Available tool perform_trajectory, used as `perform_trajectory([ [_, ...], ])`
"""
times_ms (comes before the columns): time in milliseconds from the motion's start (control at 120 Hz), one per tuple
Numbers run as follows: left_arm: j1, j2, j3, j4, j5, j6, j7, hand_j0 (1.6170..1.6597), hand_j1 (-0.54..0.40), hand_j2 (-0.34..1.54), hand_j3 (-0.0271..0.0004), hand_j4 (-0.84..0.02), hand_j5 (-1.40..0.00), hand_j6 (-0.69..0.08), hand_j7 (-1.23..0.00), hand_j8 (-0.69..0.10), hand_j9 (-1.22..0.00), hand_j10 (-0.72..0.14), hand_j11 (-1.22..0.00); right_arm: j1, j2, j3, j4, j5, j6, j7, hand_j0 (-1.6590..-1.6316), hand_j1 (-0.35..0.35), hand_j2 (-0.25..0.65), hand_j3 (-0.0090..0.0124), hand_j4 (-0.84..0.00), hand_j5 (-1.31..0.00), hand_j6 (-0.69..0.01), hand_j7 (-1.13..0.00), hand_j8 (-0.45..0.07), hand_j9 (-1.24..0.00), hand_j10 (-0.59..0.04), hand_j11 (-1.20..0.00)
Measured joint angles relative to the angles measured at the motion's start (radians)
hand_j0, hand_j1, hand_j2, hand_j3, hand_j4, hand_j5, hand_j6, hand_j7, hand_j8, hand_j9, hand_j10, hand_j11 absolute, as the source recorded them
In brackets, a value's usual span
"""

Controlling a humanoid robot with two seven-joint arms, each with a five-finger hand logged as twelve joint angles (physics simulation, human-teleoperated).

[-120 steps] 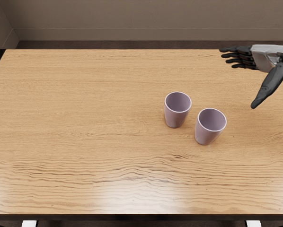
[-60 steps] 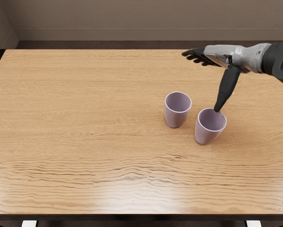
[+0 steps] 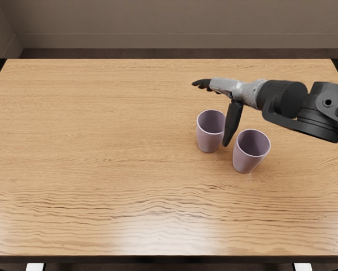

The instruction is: Pick up cup and place in cup with right hand

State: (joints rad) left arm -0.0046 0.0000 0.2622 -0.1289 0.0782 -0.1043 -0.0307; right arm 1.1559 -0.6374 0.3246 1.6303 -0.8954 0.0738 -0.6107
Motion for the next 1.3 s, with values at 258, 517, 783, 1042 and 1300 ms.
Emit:
perform_trajectory([
  [258, 0.000, 0.000, 0.000, 0.000, 0.000, 0.000, 0.000, 1.6581, 0.349, 0.00, 0.0000, 0.000, 0.00, 0.000, 0.00, 0.000, 0.00, 0.000, 0.00, -0.023, 0.043, -0.029, -0.028, -0.040, -0.044, 0.000, -1.6581, -0.305, -0.006, 0.0000, -0.040, -0.05, -0.041, -0.05, -0.040, -0.05, -0.039, -0.05],
  [517, 0.000, 0.000, 0.000, 0.000, 0.000, 0.000, 0.000, 1.6581, 0.349, 0.00, 0.0000, 0.000, 0.00, 0.000, 0.00, 0.000, 0.00, 0.000, 0.00, -0.035, 0.044, -0.081, -0.018, -0.052, -0.132, 0.000, -1.6581, -0.262, -0.013, 0.0000, -0.076, -0.10, -0.077, -0.10, -0.076, -0.10, -0.075, -0.10],
  [783, 0.000, 0.000, 0.000, 0.000, 0.000, 0.000, 0.000, 1.6581, 0.349, 0.00, 0.0000, 0.000, 0.00, 0.000, 0.00, 0.000, 0.00, 0.000, 0.00, -0.034, 0.052, -0.122, -0.016, -0.054, -0.193, 0.000, -1.6581, -0.146, -0.032, 0.0000, -0.172, -0.22, -0.174, -0.22, -0.173, -0.22, -0.172, -0.22],
  [1042, 0.000, 0.000, 0.000, 0.000, 0.000, 0.000, 0.000, 1.6581, 0.349, 0.00, 0.0000, 0.000, 0.00, 0.000, 0.00, 0.000, 0.00, 0.000, 0.00, -0.042, 0.059, -0.129, -0.021, -0.055, -0.207, 0.000, -1.6581, -0.034, -0.051, 0.0000, -0.266, -0.34, -0.267, -0.34, -0.266, -0.34, -0.265, -0.34],
  [1300, 0.000, 0.000, 0.000, 0.000, 0.000, 0.000, 0.000, 1.6581, 0.349, 0.00, -0.0001, 0.000, 0.00, 0.000, 0.00, 0.000, 0.00, 0.000, 0.00, -0.053, 0.059, -0.129, -0.022, -0.059, -0.222, 0.000, -1.6574, 0.067, -0.060, -0.0004, -0.374, -0.44, -0.347, -0.46, -0.314, -0.45, -0.368, -0.45],
])
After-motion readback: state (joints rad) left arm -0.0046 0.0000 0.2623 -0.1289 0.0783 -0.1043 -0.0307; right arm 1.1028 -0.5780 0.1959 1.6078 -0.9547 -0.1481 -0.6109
